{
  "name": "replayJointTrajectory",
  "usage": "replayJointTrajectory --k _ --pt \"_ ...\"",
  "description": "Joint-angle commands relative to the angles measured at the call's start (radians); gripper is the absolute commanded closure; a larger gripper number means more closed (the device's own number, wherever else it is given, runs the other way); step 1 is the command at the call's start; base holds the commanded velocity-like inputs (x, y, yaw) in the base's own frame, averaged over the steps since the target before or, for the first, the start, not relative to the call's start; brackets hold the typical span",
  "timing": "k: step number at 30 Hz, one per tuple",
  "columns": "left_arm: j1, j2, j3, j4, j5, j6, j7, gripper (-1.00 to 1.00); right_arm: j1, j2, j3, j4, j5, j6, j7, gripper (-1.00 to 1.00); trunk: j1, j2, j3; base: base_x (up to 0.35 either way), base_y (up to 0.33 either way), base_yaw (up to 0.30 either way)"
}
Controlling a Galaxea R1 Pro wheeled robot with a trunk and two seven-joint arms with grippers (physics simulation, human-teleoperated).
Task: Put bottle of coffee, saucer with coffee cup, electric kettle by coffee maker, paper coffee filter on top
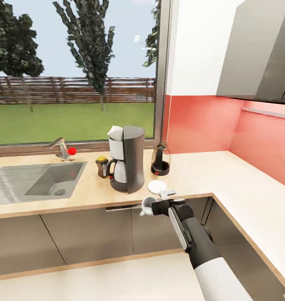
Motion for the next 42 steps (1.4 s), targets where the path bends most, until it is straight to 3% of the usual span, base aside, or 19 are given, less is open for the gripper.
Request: replayJointTrajectory --k 1,7,25,28,32,42 --pt "0.0 0.0 -0.008 0.0 0.009 0.002 0.004 -1.0 -0.001 0.0 -0.001 0.0 0.004 0.004 0.005 1.0 0.001 -0.002 -0.002 0.0 0.0 -0.279" --pt "0.0 0.009 -0.006 0.007 0.008 0.011 0.005 -1.0 -0.001 0.0 -0.005 -0.001 0.008 0.006 0.0 1.0 0.001 -0.002 -0.002 0.0 0.0 -0.236" --pt "0.007 0.019 -0.011 0.081 0.005 0.036 0.039 -1.0 -0.001 0.0 -0.006 -0.003 0.013 0.011 -0.008 1.0 0.001 -0.002 -0.002 0.084 0.0 -0.009" --pt "0.008 0.018 -0.014 0.088 0.004 0.082 0.039 -1.0 -0.001 0.0 -0.007 -0.004 0.013 0.011 -0.066 1.0 0.001 -0.002 -0.002 0.074 0.0 0.0" --pt "0.008 0.014 -0.018 0.09 0.003 0.095 0.039 -1.0 -0.001 0.0 -0.006 -0.027 0.012 0.011 -0.146 1.0 0.001 -0.002 -0.002 0.257 0.0 0.0" --pt "0.008 0.009 -0.02 0.089 0.003 0.098 0.039 -1.0 -0.001 0.0 -0.005 -0.048 0.009 0.011 -0.165 1.0 0.001 -0.002 -0.002 0.163 0.0 0.0"
